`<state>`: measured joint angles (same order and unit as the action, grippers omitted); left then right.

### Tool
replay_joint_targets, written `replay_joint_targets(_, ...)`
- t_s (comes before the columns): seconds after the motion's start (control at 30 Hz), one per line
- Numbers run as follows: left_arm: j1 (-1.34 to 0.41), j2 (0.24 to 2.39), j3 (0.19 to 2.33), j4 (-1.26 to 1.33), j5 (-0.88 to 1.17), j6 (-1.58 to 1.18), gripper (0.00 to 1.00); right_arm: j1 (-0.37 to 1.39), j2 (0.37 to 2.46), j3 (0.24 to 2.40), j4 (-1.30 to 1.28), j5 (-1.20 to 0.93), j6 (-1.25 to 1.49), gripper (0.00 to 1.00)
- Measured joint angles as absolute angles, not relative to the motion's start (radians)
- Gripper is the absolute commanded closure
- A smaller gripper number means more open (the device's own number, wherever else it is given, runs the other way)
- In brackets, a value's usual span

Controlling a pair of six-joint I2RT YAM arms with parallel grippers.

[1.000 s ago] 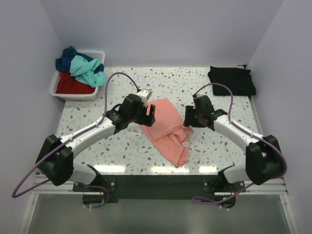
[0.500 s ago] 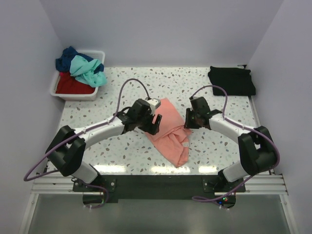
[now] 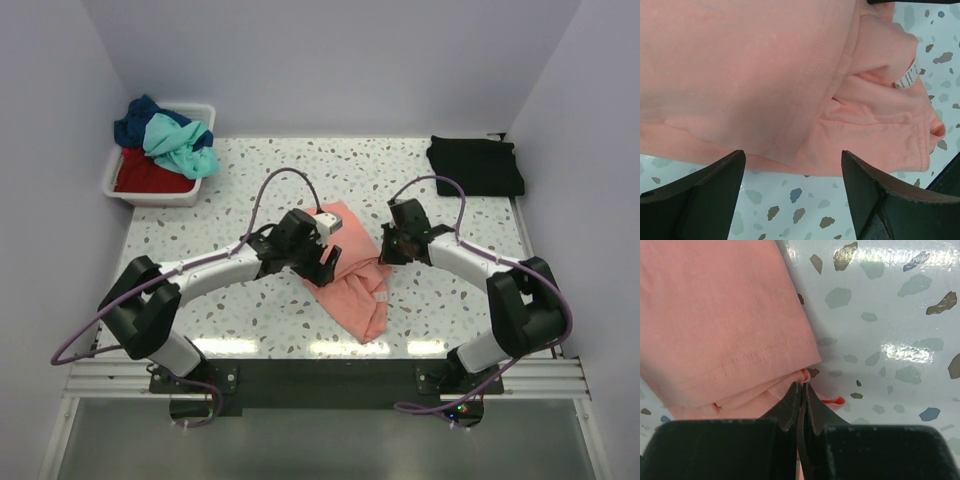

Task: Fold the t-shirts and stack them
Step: Flatten the tshirt out

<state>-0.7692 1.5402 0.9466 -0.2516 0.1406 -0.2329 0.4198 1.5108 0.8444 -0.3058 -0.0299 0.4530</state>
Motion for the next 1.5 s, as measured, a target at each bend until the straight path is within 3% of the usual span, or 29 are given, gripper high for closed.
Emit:
replay_joint_targets(0.27, -0.832, 1.618, 0.947, -0.239, 0.134, -0.204, 0.22, 0.420, 1.519, 0.844, -0.307, -0.030, 0.453, 1.00)
replay_joint_targets(0.37, -0.853, 1.642, 0.947, -0.224, 0.068, -0.203, 0.28, 0.420, 1.519, 0.845, -0.307, -0.030, 0.453, 1.00)
replay_joint_targets(0.5, -0.858, 1.655, 0.939, -0.147, -0.064, -0.231, 0.42, 0.420, 1.519, 0.845, -0.308, -0.030, 0.453, 1.00)
replay_joint_targets(0.67, -0.858, 1.671, 0.935, -0.060, -0.183, -0.262, 0.50, 0.420, 1.519, 0.845, -0.315, -0.030, 0.453, 1.00)
replay_joint_targets(1.0, -0.859, 1.735, 0.935, -0.019, -0.223, -0.274, 0.51, 0.420, 1.519, 0.852, -0.330, -0.025, 0.452, 1.00)
replay_joint_targets(1.03, -0.859, 1.735, 0.935, -0.018, -0.223, -0.275, 0.54, 0.420, 1.519, 0.852, -0.330, -0.025, 0.452, 1.00)
replay_joint_targets(1.17, -0.859, 1.735, 0.935, -0.019, -0.226, -0.285, 0.93, 0.420, 1.519, 0.853, -0.330, -0.025, 0.452, 1.00)
replay_joint_targets(1.2, -0.859, 1.735, 0.935, -0.019, -0.230, -0.287, 0.98, 0.420, 1.519, 0.853, -0.331, -0.025, 0.452, 1.00)
replay_joint_targets(1.5, -0.865, 1.735, 0.944, -0.063, -0.332, -0.320, 1.00, 0.420, 1.518, 0.872, -0.351, -0.009, 0.453, 1.00)
